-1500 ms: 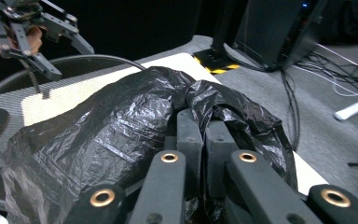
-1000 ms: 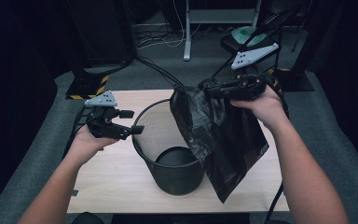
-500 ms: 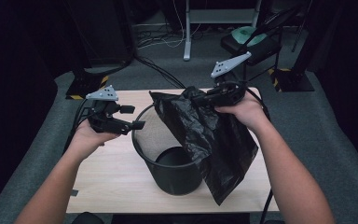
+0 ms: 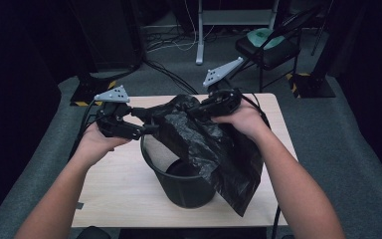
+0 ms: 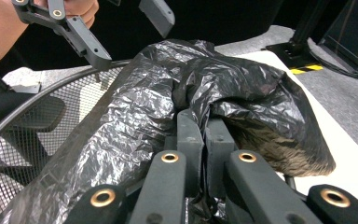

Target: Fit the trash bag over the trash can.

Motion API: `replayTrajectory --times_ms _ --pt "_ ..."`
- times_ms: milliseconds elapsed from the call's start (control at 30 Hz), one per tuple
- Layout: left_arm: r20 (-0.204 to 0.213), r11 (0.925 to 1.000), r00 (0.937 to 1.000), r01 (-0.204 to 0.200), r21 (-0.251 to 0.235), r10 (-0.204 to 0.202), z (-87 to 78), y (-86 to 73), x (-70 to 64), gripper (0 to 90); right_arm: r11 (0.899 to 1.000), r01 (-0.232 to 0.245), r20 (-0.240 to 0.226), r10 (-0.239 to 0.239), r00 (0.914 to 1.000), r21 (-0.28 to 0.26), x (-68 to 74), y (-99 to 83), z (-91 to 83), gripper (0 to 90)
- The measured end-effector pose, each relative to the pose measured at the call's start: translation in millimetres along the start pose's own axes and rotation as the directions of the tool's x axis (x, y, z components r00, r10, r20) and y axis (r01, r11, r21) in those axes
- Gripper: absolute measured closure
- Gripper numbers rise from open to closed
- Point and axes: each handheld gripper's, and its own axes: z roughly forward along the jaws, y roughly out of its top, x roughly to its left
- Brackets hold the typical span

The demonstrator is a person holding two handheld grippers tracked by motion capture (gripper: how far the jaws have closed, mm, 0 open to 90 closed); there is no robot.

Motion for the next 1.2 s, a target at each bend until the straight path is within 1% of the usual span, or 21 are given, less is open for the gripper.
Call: replayTrajectory --times_ms 133,333,433,467,600,633,700,800,833,933,1100,1133,1167,1200 --pt "0.011 1.0000 0.9999 -0.008 -0.001 0.008 0.7 1.8 -2.8 24.4 1.000 0.019 -0.014 -0.019 0.9997 0.013 4.3 6.1 9.2 87.0" --pt "0.025 0.9998 0.9995 -0.018 0.009 0.018 5.9 2.9 -6.3 24.3 0.999 0.040 -0.040 -0.040 0.9984 0.015 11.3 14.5 21.8 87.1" --pt "0.034 0.9996 0.9991 -0.024 0.016 0.023 10.5 3.8 -7.4 24.3 0.998 0.055 -0.051 -0.054 0.9972 0.021 14.5 17.3 27.8 87.1" --pt "0.037 0.9995 0.9990 -0.024 0.018 0.024 12.6 3.9 -7.8 24.3 0.998 0.052 -0.057 -0.051 0.9971 0.026 16.0 18.1 29.0 87.1" --pt "0.048 0.9991 0.9985 -0.028 0.033 0.026 21.3 4.1 -8.4 25.7 0.998 0.061 -0.073 -0.060 0.9955 0.022 19.9 21.1 33.1 87.1" --pt "0.049 0.9990 0.9984 -0.031 0.032 0.030 22.7 4.0 -8.4 28.4 0.998 0.062 -0.076 -0.060 0.9953 0.023 20.6 21.8 33.9 87.1" --pt "0.061 0.9987 0.9972 -0.045 0.025 0.043 24.7 3.9 -9.1 38.7 0.998 0.066 -0.081 -0.064 0.9947 0.022 21.4 22.9 36.0 87.1" --pt "0.073 0.9980 0.9959 -0.055 0.030 0.053 26.8 3.7 -9.2 47.0 0.997 0.072 -0.088 -0.070 0.9937 0.020 22.5 24.5 38.6 87.1" --pt "0.077 0.9976 0.9955 -0.058 0.039 0.055 27.4 3.6 -8.7 48.5 0.997 0.072 -0.090 -0.070 0.9935 0.018 23.0 24.9 39.1 87.0" --pt "0.071 0.9953 0.9950 -0.074 0.061 0.070 28.2 2.7 -8.4 57.0 0.997 0.075 -0.092 -0.073 0.9930 0.015 23.5 25.8 40.2 86.9" --pt "0.065 0.9919 0.9924 -0.109 0.065 0.105 26.2 0.4 -9.9 75.4 0.997 0.076 -0.093 -0.074 0.9929 0.017 25.2 27.1 43.5 86.0" --pt "0.059 0.9903 0.9913 -0.122 0.067 0.118 25.6 0.4 -10.0 79.0 0.997 0.078 -0.092 -0.076 0.9929 0.017 25.5 27.4 43.9 84.7" --pt "0.048 0.9901 0.9915 -0.124 0.066 0.121 24.9 0.3 -10.5 81.1 0.997 0.073 -0.091 -0.071 0.9933 0.018 26.1 27.5 43.9 82.2" --pt "0.042 0.9900 0.9915 -0.126 0.065 0.123 24.1 0.3 -10.0 83.0 0.997 0.075 -0.085 -0.073 0.9937 0.017 26.0 27.8 43.6 77.1"
